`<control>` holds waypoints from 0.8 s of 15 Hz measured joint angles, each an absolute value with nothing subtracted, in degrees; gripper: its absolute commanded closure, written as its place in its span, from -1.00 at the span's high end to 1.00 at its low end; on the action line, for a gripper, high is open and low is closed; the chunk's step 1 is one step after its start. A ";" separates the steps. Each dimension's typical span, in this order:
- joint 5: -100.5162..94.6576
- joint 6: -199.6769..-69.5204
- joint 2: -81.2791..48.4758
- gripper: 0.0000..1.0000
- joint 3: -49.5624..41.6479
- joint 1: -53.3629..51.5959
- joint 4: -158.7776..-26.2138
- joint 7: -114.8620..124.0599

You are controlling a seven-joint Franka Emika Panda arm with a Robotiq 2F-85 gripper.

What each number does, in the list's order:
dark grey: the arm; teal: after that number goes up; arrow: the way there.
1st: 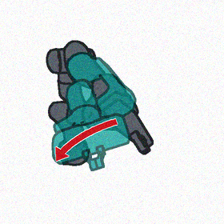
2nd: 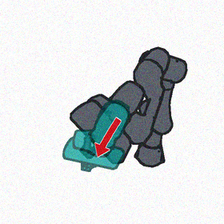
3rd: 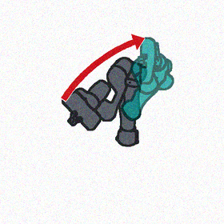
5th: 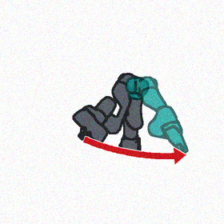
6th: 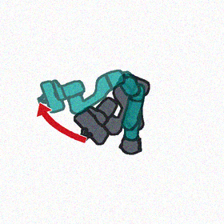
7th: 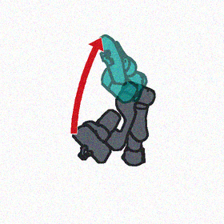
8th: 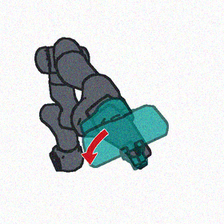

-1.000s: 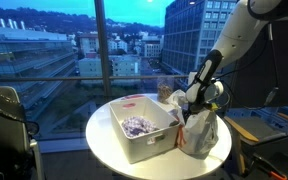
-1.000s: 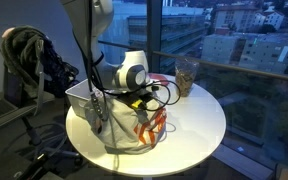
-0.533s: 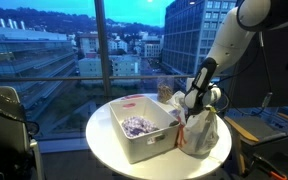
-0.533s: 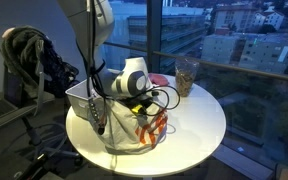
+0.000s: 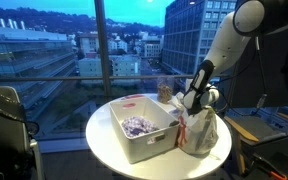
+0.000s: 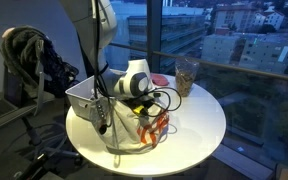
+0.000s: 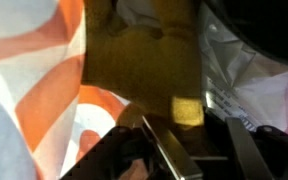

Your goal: Put the purple shirt, the turnip plushie, moose toy and bowl in the basket

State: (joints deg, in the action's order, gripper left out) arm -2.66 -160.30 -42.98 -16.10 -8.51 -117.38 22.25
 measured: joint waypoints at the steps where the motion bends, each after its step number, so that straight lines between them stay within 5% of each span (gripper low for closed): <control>1: -2.18 -159.58 -42.79 -0.84 -15.73 -8.07 -117.28 22.17; 12: -0.76 -133.38 -27.69 -0.85 -9.02 -4.38 -116.79 17.59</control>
